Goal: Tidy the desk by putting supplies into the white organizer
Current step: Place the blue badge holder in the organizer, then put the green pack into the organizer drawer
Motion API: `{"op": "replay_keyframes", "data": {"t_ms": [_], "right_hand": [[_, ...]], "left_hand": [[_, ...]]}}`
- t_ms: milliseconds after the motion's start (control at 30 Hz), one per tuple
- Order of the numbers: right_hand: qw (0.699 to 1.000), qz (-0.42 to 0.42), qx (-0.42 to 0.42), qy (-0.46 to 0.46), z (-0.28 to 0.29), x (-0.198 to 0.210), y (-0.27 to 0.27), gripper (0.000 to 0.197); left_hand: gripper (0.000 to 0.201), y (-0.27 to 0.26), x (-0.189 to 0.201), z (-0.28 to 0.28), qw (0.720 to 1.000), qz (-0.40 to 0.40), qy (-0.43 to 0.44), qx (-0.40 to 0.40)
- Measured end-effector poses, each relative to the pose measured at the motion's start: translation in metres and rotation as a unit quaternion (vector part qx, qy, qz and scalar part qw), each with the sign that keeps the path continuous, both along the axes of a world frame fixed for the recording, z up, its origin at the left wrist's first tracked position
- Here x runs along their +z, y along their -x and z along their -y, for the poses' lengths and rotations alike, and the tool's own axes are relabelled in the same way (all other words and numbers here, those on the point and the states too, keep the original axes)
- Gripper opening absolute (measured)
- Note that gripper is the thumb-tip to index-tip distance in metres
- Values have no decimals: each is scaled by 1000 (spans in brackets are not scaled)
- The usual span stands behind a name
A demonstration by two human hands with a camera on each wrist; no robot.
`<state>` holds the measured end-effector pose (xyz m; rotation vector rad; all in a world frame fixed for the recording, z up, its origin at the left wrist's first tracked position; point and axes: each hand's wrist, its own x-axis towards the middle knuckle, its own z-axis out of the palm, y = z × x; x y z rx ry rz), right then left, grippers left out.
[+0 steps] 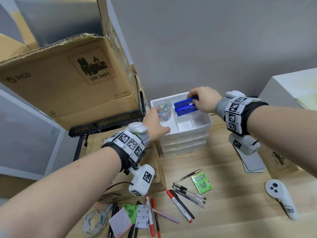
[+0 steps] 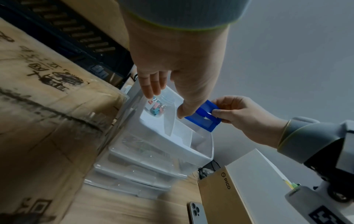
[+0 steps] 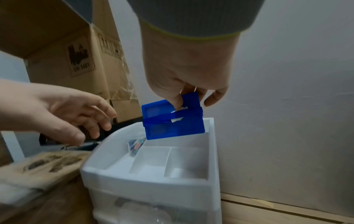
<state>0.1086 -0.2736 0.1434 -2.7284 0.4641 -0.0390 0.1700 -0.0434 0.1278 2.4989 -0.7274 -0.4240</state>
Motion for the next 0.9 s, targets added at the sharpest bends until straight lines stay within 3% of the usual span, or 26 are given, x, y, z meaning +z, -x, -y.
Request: {"op": "replay_keyframes", "data": {"t_ms": [100, 233, 467, 633, 767, 900], "right_hand": [[999, -19, 4, 32, 0, -13, -3, 36], [1000, 21, -1, 16, -1, -25, -5, 39], [992, -42, 11, 120, -3, -39, -6, 38], [987, 7, -17, 161, -15, -44, 7, 28], [989, 91, -15, 115, -27, -40, 30, 41], [986, 164, 29, 8, -39, -41, 56, 37]], "left_hand": [[61, 0, -3, 0, 999, 2, -40, -9], [49, 1, -7, 0, 998, 5, -58, -18], [59, 4, -8, 3, 998, 19, -62, -24], [51, 22, -8, 3, 999, 39, -21, -20], [42, 41, -12, -1, 998, 40, 12, -44], [28, 61, -14, -3, 995, 34, 57, -77]]}}
